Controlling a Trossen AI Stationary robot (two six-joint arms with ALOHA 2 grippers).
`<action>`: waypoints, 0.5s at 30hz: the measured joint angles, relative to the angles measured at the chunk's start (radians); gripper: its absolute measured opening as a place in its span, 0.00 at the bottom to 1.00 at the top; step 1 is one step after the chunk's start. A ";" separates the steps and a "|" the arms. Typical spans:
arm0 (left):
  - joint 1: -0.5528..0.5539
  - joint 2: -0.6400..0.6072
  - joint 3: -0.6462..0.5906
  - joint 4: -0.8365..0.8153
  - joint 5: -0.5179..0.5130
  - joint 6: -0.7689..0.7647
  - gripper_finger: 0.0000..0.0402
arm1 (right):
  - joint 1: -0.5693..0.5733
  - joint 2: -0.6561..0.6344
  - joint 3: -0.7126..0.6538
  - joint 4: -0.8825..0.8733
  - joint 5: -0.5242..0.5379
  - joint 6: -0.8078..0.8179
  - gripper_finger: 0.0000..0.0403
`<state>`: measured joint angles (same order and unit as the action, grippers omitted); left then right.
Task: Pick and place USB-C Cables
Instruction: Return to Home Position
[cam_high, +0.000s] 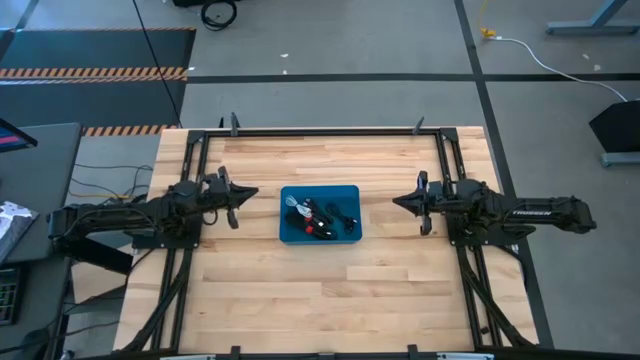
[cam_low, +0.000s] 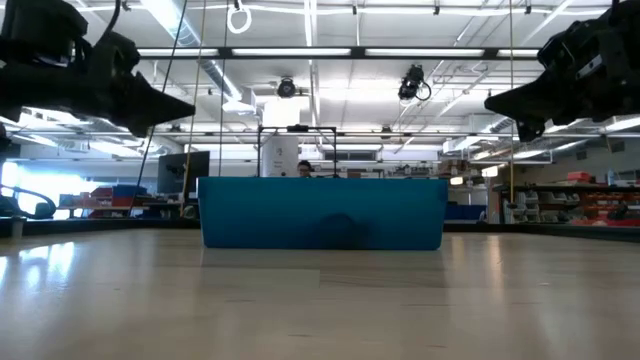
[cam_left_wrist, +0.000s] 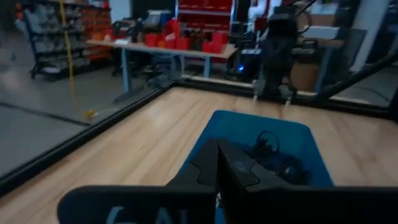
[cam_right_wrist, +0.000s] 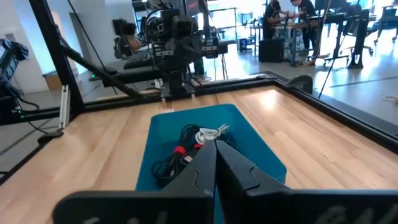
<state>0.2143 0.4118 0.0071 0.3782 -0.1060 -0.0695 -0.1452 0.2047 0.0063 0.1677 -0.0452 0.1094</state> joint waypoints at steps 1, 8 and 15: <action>-0.011 0.000 0.000 -0.013 -0.017 -0.006 0.01 | 0.000 0.000 0.000 -0.001 0.000 0.001 0.03; -0.062 0.001 0.000 -0.108 -0.144 -0.030 0.04 | 0.000 0.000 0.000 -0.005 0.000 0.003 0.03; -0.060 0.000 0.000 -0.132 -0.146 0.083 0.06 | 0.000 0.000 0.000 -0.005 0.000 0.002 0.03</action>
<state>0.1539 0.4122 0.0067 0.2463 -0.2516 0.0132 -0.1452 0.2047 0.0063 0.1631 -0.0452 0.1112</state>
